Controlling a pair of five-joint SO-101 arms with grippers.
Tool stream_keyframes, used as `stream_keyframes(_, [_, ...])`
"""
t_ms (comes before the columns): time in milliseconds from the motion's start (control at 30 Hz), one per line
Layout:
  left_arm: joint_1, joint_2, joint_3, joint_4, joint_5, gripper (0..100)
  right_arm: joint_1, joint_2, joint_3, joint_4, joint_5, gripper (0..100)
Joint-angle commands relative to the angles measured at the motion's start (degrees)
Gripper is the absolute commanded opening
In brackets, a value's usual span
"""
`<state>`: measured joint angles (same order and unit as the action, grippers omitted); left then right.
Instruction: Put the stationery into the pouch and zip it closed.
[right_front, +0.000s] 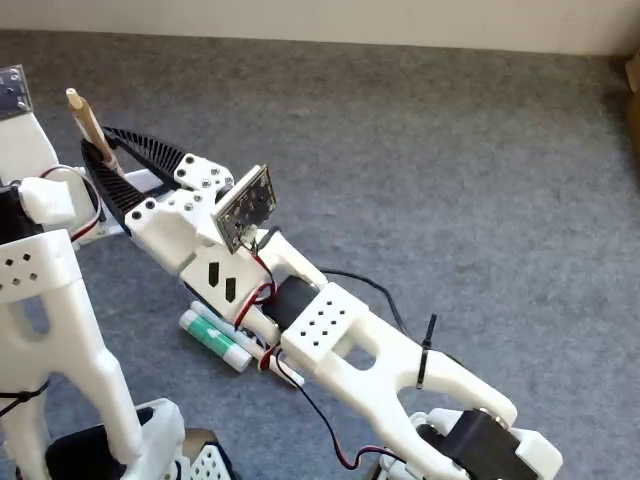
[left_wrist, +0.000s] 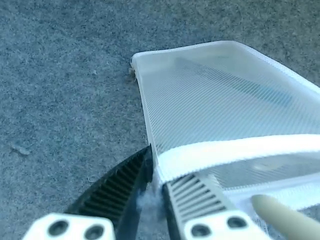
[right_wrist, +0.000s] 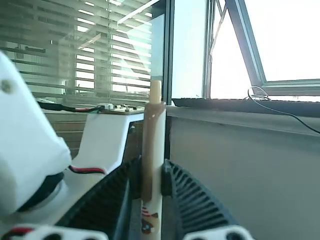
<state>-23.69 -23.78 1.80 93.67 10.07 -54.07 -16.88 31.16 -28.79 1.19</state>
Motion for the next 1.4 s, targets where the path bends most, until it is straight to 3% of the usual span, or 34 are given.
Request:
stream_keyframes(0, [1.2,-0.7,-0.1,0.4,0.1,1,-0.5,-1.4,-0.5,-1.5,-0.4,0.5])
stream_keyframes(1000, [1.2,-0.6,-0.2,-0.1,0.1,1,2.5,0.7,5.1,-1.7,-0.4,0.9])
stream_keyframes(1367, [1.2,-0.6,-0.1,0.3,0.1,1,3.9,10.9,2.0,-19.3,-0.4,0.9])
